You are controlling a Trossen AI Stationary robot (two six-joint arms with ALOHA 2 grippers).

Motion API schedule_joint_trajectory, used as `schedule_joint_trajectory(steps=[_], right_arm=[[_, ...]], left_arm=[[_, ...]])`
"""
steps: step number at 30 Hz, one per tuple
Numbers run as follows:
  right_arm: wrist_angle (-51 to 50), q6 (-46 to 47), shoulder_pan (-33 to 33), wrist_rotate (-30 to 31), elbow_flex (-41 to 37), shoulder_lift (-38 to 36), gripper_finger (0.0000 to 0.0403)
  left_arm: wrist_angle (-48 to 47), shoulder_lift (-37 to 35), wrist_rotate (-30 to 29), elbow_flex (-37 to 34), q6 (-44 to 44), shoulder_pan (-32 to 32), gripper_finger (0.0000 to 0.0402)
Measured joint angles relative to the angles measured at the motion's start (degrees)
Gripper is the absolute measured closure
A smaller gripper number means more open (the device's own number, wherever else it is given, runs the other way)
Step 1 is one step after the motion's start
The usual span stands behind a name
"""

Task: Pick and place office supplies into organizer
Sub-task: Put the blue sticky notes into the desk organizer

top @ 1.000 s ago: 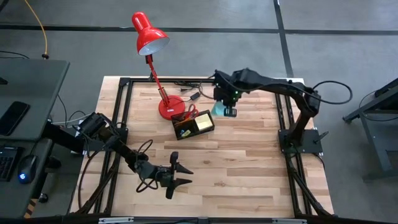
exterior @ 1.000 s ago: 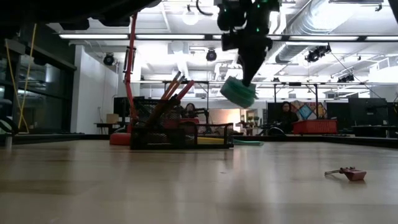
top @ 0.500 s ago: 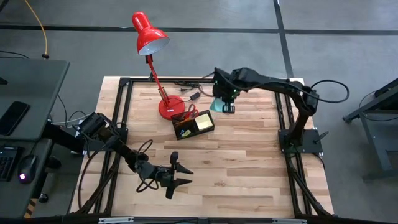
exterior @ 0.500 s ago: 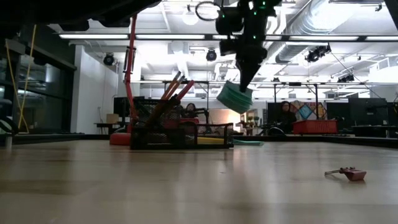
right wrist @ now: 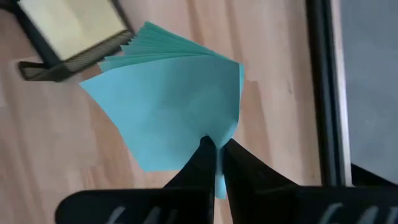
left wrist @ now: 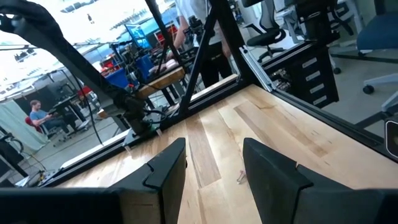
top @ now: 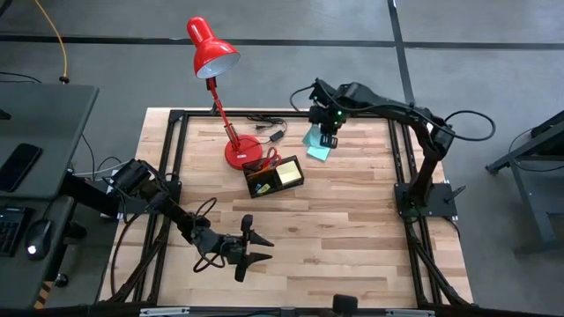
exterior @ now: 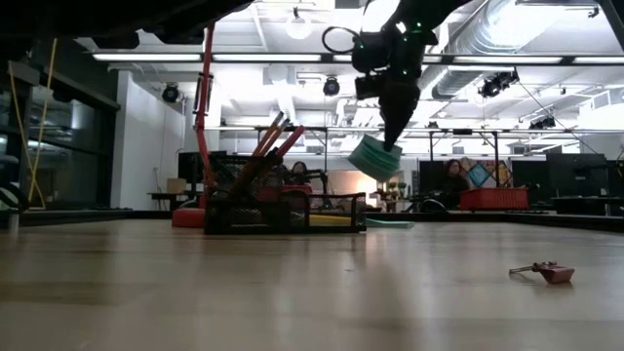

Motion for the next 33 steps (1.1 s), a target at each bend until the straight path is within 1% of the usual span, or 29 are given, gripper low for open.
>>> schedule_joint_trajectory(steps=[7,10,12,13,17,26,28,33], right_arm=[[0.03,0.12,-1.1,-1.83,0.0,0.0,0.0403],[-0.53,-0.5,-0.52,-6.18,0.0,0.0,0.0403],[-2.82,-1.07,0.91,-8.36,0.0,0.0,0.0403],[-3.67,-1.07,1.88,-8.17,0.0,0.0,0.0403],[-3.84,-2.6,6.62,-3.59,0.0,0.0,0.0403],[0.8,-3.94,15.59,-5.94,0.0,0.75,0.0403],[0.91,-4.16,16.81,-5.9,0.0,1.01,0.0403],[4.94,-7.26,18.47,-5.78,0.0,2.73,0.0403]], left_arm=[[-0.13,0.0,0.0,0.0,0.0,0.0,0.025],[-0.36,0.0,0.0,0.0,-0.01,0.0,0.025],[-0.4,0.0,0.0,0.0,-0.01,0.0,0.025],[-0.4,0.0,0.0,0.0,0.0,0.0,0.025],[-0.31,0.0,0.0,-0.01,-0.02,0.0,0.025],[-0.03,0.0,0.0,0.0,0.37,0.0,0.025],[-0.03,0.0,0.0,0.0,0.87,0.0,0.025],[-0.07,0.0,0.0,0.0,0.91,0.01,0.025]])
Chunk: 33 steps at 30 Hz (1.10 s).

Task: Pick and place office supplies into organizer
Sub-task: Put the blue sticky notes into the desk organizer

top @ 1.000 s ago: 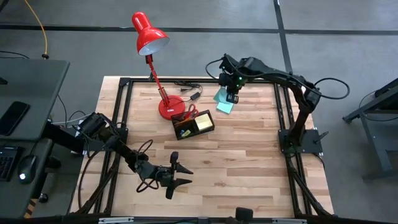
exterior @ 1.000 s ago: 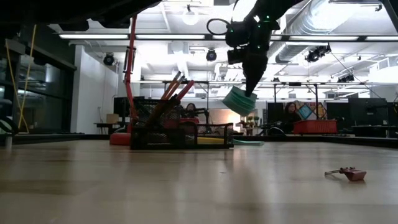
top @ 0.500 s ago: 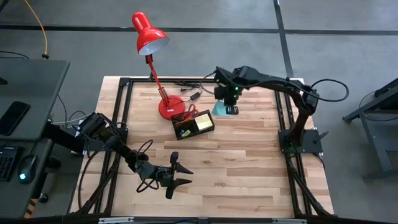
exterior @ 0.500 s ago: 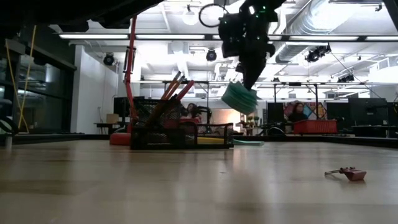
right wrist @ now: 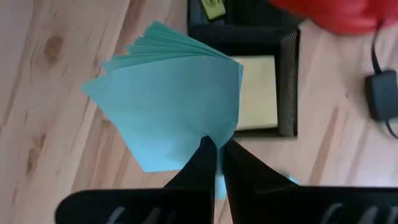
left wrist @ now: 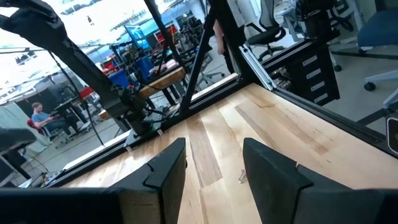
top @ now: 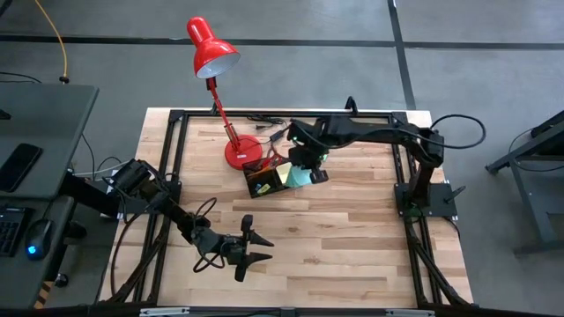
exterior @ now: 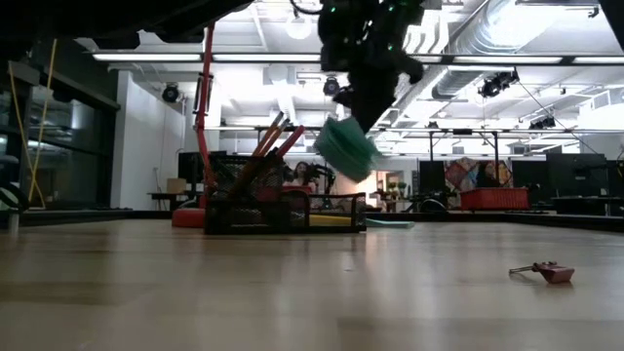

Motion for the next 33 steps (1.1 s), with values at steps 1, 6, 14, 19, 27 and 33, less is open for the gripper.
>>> schedule_joint_trajectory(steps=[1,6,14,19,27,33], right_arm=[[0.76,-0.42,0.02,-0.82,0.0,0.73,0.0403],[1.06,-2.81,-0.1,3.07,0.0,2.67,0.0403],[4.33,-5.23,-1.01,1.47,0.0,3.59,0.0403],[4.68,-6.16,-1.33,2.06,0.0,3.59,0.0403],[6.04,-7.15,-2.36,1.39,0.0,6.69,0.0403],[6.68,-7.29,-3.83,2.35,0.04,9.21,0.0398]], left_arm=[[-0.07,0.0,0.0,0.0,0.01,-0.01,0.025],[0.15,0.0,0.0,0.0,-0.21,-0.01,0.025],[5.8,-0.67,-4.76,0.0,7.44,-1.7,0.025],[9.09,-2.52,-19.38,-0.09,16.22,-4.95,0.025],[9.11,-4.02,-17.44,-0.07,19.77,-7.37,0.025],[7.14,-4.04,-15.62,-0.07,19.11,-7.14,0.025]])
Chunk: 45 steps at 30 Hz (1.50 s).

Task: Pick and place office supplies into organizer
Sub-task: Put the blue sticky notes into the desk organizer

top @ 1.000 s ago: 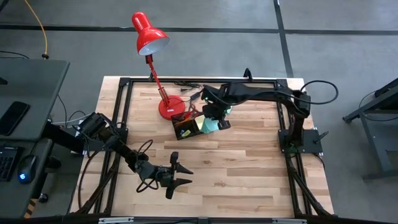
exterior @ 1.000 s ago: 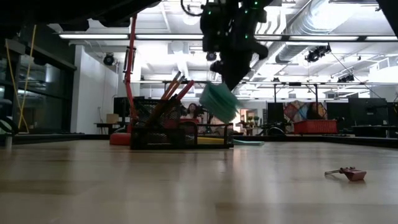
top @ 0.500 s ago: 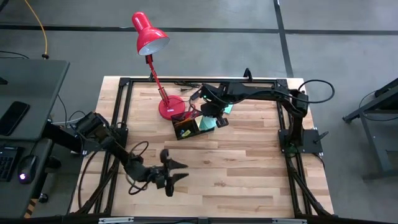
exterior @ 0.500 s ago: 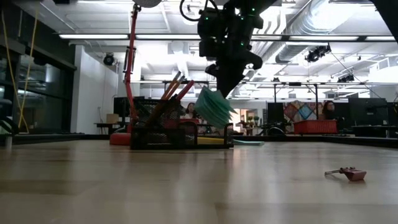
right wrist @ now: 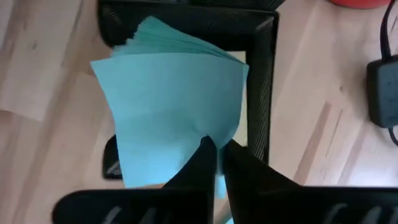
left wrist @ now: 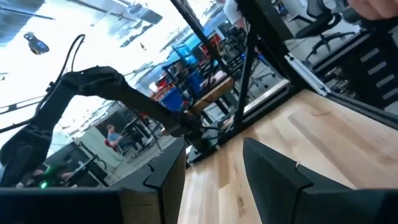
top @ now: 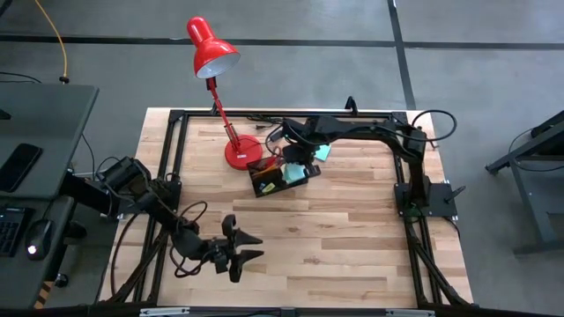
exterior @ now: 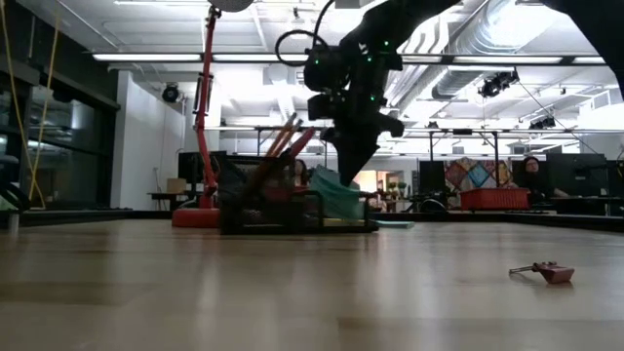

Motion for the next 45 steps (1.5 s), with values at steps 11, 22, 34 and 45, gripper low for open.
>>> schedule_joint_trajectory(steps=[11,22,34,45], right_arm=[[2.45,0.25,0.82,3.35,-0.02,0.46,0.0247],[2.71,0.81,2.32,10.06,-0.02,-1.85,0.0165],[6.99,17.49,-1.76,-34.71,-8.42,-5.98,0.017],[28.87,26.55,-4.63,-29.1,-35.64,-24.55,0.0171]], left_arm=[[-1.57,0.0,1.3,0.0,-1.4,-0.01,0.025],[-3.28,0.0,1.28,0.0,-2.66,-0.01,0.025],[-4.2,0.02,2.72,-0.02,-5.67,-0.01,0.025],[-4.57,0.0,3.52,0.0,-6.15,-0.01,0.025]])
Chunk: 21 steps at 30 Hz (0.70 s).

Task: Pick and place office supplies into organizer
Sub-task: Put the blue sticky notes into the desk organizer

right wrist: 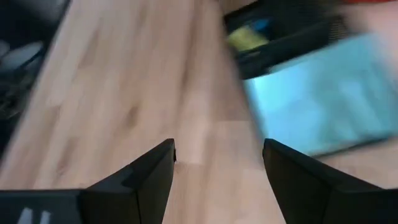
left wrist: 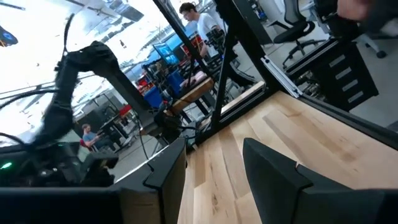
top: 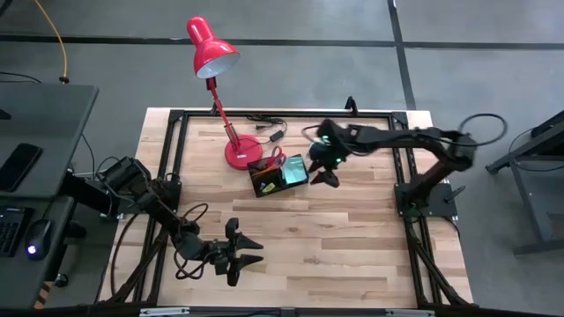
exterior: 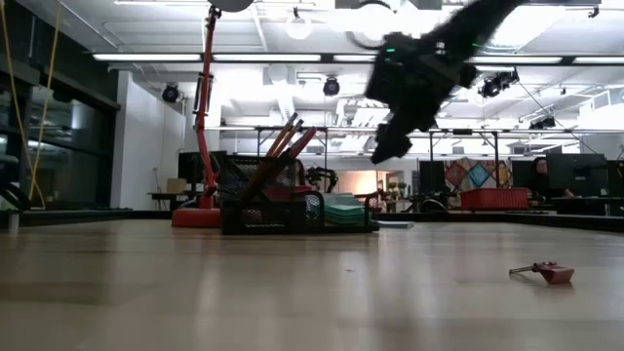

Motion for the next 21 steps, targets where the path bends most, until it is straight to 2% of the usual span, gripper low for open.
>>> schedule_joint_trajectory(steps=[4,8,10,14,18,21], right_arm=[[15.57,6.67,-3.81,9.46,-12.5,-7.45,0.0169],[25.52,11.88,-7.27,9.7,-19.76,-10.59,0.0171],[27.09,15.4,-9.15,11.32,-20.75,-11.2,0.0171],[26.69,20.01,-12.6,20.21,-20.6,-10.63,0.0169],[26.54,14.17,-14.13,27.62,-20.49,-9.22,0.0169],[26.66,11.62,-14.14,29.17,-20.14,-6.49,0.0169]], left_arm=[[0.02,0.0,0.27,0.0,0.59,0.09,0.025],[0.04,0.0,1.5,0.0,0.65,1.18,0.025],[0.03,0.0,2.65,0.0,0.47,1.79,0.025],[-0.22,0.0,4.87,0.0,-1.02,3.1,0.025],[-0.94,0.0,5.6,0.0,-2.25,3.42,0.025],[-1.29,0.0,5.67,0.0,-2.48,3.37,0.025]])
